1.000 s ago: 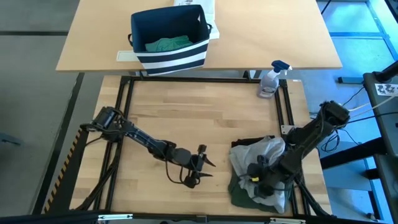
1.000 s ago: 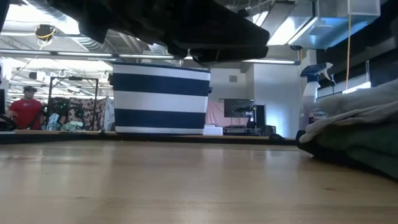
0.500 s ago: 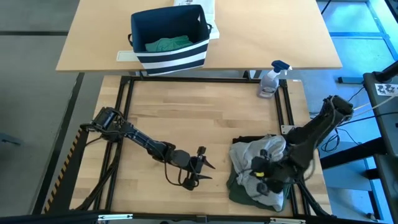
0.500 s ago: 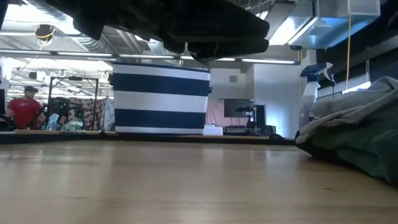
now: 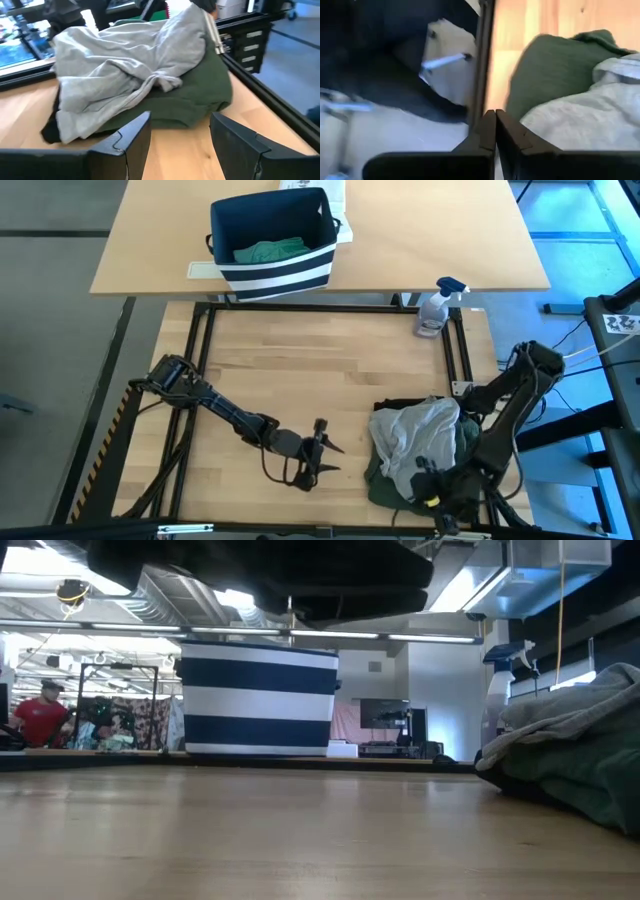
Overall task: Fold Laundry from Bin
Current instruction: Stack the folded gray shirt on top of the folded green polo shirt
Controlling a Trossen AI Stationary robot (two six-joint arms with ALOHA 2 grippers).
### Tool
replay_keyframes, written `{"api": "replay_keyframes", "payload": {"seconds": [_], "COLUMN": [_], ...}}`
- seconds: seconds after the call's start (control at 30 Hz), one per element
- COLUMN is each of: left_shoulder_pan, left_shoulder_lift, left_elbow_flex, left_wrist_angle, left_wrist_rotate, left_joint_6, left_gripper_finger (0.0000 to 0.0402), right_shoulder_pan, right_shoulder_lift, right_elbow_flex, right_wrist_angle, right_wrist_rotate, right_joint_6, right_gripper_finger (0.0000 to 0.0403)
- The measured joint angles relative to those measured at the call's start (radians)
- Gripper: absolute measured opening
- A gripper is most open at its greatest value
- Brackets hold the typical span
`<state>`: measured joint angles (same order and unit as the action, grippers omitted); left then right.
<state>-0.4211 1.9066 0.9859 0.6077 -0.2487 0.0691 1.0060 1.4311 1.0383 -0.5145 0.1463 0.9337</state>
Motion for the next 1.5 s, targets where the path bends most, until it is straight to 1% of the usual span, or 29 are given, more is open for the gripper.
{"api": "replay_keyframes", "payload": {"seconds": [0.03,0.2,0.27,0.33,0.47,0.53,0.6,0.63,0.67,0.7,0.73,0.8,0.9,1.0,1.1,1.2,1.27,1.33,1.4,1.5], "left_shoulder_pan": [0.000,-0.002,-0.007,-0.014,-0.038,-0.048,-0.055,-0.059,-0.061,-0.063,-0.065,-0.070,-0.073,-0.078,-0.081,-0.083,-0.084,-0.086,-0.089,-0.091], "left_shoulder_lift": [0.000,0.000,0.000,0.000,0.000,0.000,0.000,0.000,0.000,0.000,0.000,0.000,0.000,0.000,0.000,0.000,0.000,0.000,0.000,0.000], "left_elbow_flex": [0.000,0.000,0.001,0.001,0.001,0.001,0.001,0.001,0.001,0.001,0.001,0.001,0.001,0.001,0.001,0.001,0.001,0.001,0.001,0.001], "left_wrist_angle": [-0.001,-0.007,-0.018,-0.028,-0.066,-0.079,-0.087,-0.089,-0.090,-0.091,-0.092,-0.096,-0.098,-0.101,-0.100,-0.100,-0.100,-0.102,-0.102,-0.102], "left_wrist_rotate": [-0.016,-0.051,-0.055,-0.066,-0.119,-0.145,-0.171,-0.182,-0.188,-0.189,-0.191,-0.203,-0.206,-0.206,-0.206,-0.207,-0.207,-0.207,-0.207,-0.207], "left_joint_6": [-0.005,-0.047,-0.078,-0.106,-0.144,-0.148,-0.156,-0.163,-0.168,-0.172,-0.175,-0.181,-0.195,-0.198,-0.198,-0.199,-0.203,-0.217,-0.221,-0.221], "left_gripper_finger": [0.0195,0.0195,0.0195,0.0195,0.0195,0.0195,0.0195,0.0195,0.0195,0.0195,0.0195,0.0195,0.0195,0.0195,0.0195,0.0195,0.0195,0.0195,0.0195,0.0195], "right_shoulder_pan": [-0.007,-0.041,-0.069,-0.087,-0.097,-0.096,-0.092,-0.085,-0.085,-0.085,-0.085,-0.084,-0.082,-0.084,-0.084,-0.082,-0.082,-0.083,-0.083,-0.083], "right_shoulder_lift": [0.010,0.027,0.024,0.023,0.041,0.063,0.083,0.088,0.093,0.100,0.108,0.127,0.149,0.189,0.261,0.334,0.376,0.398,0.403,0.400], "right_elbow_flex": [0.003,0.009,0.010,0.036,0.189,0.297,0.395,0.422,0.437,0.443,0.443,0.440,0.439,0.441,0.441,0.441,0.441,0.441,0.440,0.441], "right_wrist_angle": [-0.014,-0.013,-0.028,-0.122,-0.411,-0.536,-0.595,-0.607,-0.607,-0.593,-0.576,-0.568,-0.535,-0.494,-0.452,-0.463,-0.487,-0.516,-0.538,-0.574], "right_wrist_rotate": [0.002,0.098,0.106,0.106,0.111,0.158,0.229,0.240,0.226,0.185,0.140,0.085,0.012,-0.027,-0.062,-0.094,-0.112,-0.114,-0.113,-0.109], "right_joint_6": [-0.039,-0.280,-0.316,-0.330,-0.344,-0.369,-0.396,-0.408,-0.422,-0.441,-0.445,-0.436,-0.387,-0.366,-0.454,-0.542,-0.566,-0.590,-0.601,-0.603], "right_gripper_finger": [0.0010,0.0010,0.0010,0.0010,0.0010,0.0010,0.0010,0.0010,0.0012,0.0017,0.0025,0.0051,0.0111,0.0186,0.0256,0.0302,0.0313,0.0309,0.0293,0.0253]}}
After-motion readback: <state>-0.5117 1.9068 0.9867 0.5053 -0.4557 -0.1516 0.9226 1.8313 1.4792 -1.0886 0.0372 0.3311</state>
